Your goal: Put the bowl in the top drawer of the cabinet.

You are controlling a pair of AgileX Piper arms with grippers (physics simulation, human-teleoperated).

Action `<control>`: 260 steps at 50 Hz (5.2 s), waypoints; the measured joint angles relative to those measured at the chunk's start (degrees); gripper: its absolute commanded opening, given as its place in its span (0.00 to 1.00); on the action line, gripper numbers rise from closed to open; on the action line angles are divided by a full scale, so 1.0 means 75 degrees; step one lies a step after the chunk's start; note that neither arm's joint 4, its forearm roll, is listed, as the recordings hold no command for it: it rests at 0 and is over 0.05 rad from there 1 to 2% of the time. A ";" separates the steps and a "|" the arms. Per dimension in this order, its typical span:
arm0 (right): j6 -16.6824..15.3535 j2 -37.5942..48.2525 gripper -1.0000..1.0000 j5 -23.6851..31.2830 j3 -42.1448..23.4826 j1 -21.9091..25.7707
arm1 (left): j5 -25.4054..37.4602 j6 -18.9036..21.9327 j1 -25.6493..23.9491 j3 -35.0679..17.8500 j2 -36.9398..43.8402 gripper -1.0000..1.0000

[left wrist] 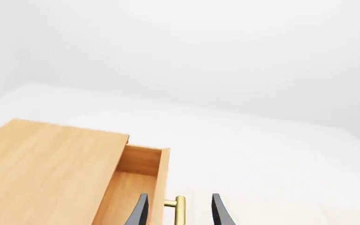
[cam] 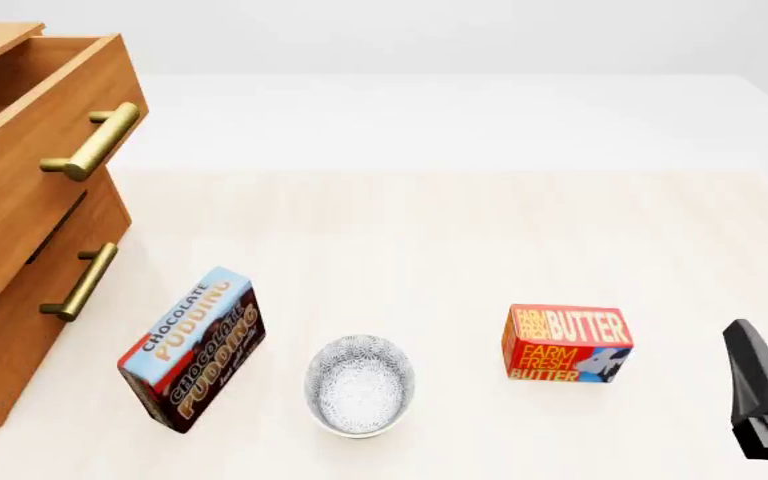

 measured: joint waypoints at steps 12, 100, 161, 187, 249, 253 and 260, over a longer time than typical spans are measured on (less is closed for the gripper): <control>0.0000 0.0000 1.00 0.0000 0.0000 0.0000 | -0.0198 -0.0315 0.0299 -0.0018 0.0495 1.00; 0.0000 0.0000 1.00 0.0000 0.0000 0.0000 | -0.0213 -0.1444 -0.0125 0.0612 0.1979 1.00; 0.0001 0.0000 1.00 0.0000 0.0000 0.0000 | -0.0248 -0.1812 -0.1954 0.0554 0.2101 1.00; 0.0000 0.0000 1.00 0.0000 0.0000 0.0000 | -0.0312 -0.1874 -0.2551 0.0434 0.2302 1.00; 0.0000 0.0000 1.00 0.0000 0.0000 0.0000 | 0.0407 -0.1597 -0.3405 0.0049 0.0816 1.00; 0.0000 0.0001 1.00 0.0000 0.0000 0.0000 | 0.0468 -0.1538 -0.3491 0.0041 0.0683 1.00; 0.0000 0.0000 1.00 0.0000 0.0000 0.0000 | 0.0578 -0.1443 -0.3699 0.0047 0.0461 1.00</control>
